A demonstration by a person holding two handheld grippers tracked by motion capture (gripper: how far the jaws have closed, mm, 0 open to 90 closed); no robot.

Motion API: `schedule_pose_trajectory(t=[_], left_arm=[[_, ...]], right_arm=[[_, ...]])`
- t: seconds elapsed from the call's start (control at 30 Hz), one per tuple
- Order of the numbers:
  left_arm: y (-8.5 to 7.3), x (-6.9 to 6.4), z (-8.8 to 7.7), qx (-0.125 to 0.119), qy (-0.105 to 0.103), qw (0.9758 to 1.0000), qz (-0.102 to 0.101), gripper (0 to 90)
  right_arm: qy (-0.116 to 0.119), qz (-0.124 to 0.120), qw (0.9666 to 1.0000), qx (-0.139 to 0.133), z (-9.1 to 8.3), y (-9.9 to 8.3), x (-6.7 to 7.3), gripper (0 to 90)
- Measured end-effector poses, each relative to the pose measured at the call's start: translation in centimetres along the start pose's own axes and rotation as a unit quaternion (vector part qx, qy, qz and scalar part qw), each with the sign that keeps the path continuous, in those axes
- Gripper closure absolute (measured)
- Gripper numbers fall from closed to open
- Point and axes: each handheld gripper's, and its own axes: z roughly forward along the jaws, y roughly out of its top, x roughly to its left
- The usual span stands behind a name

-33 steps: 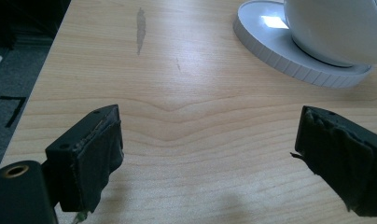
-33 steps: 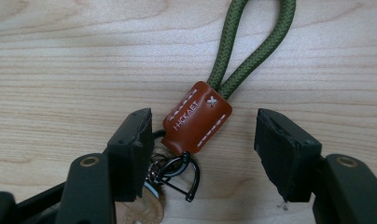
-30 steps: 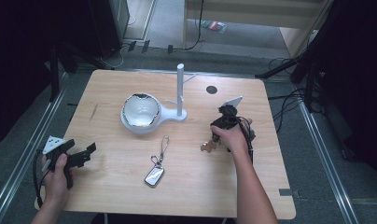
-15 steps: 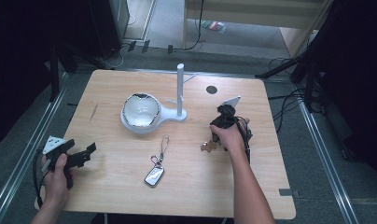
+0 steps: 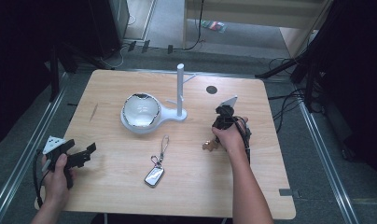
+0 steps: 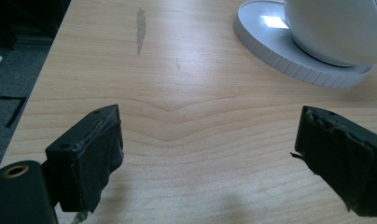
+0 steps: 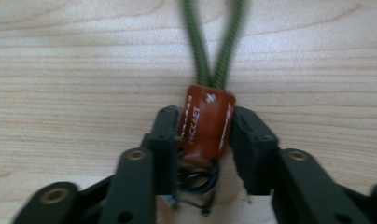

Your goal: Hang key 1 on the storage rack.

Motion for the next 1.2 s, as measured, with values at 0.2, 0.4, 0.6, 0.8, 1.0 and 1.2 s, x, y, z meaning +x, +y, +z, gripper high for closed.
schedule_pose_trajectory(t=[0.2,0.4,0.6,0.8,1.0,1.2], left_arm=[[0.0,0.0,0.0,0.0,0.0,1.0,0.0,8.0],[0.0,0.0,0.0,0.0,0.001,1.0,0.0,8.0],[0.0,0.0,0.0,0.0,0.001,1.0,0.001,8.0],[0.0,0.0,0.0,0.001,0.002,1.0,0.001,8.0],[0.0,0.0,0.0,0.0,0.002,1.0,0.001,8.0],[0.0,0.0,0.0,0.002,0.001,1.0,0.0,8.0]], right_arm=[[0.004,-0.008,1.0,0.0,0.0,0.0,-0.3,68.5],[0.007,-0.012,0.9999,-0.006,0.0,-0.2,-0.3,69.9],[0.012,-0.009,0.9998,-0.011,-0.1,-0.3,-0.5,70.3],[0.021,-0.007,0.9996,-0.016,-0.1,-0.4,-0.7,70.5],[0.027,-0.004,0.9994,-0.02,-0.1,-0.5,-0.9,70.8],[0.048,0.004,0.9983,-0.032,-0.1,-0.8,-1.6,70.8]])
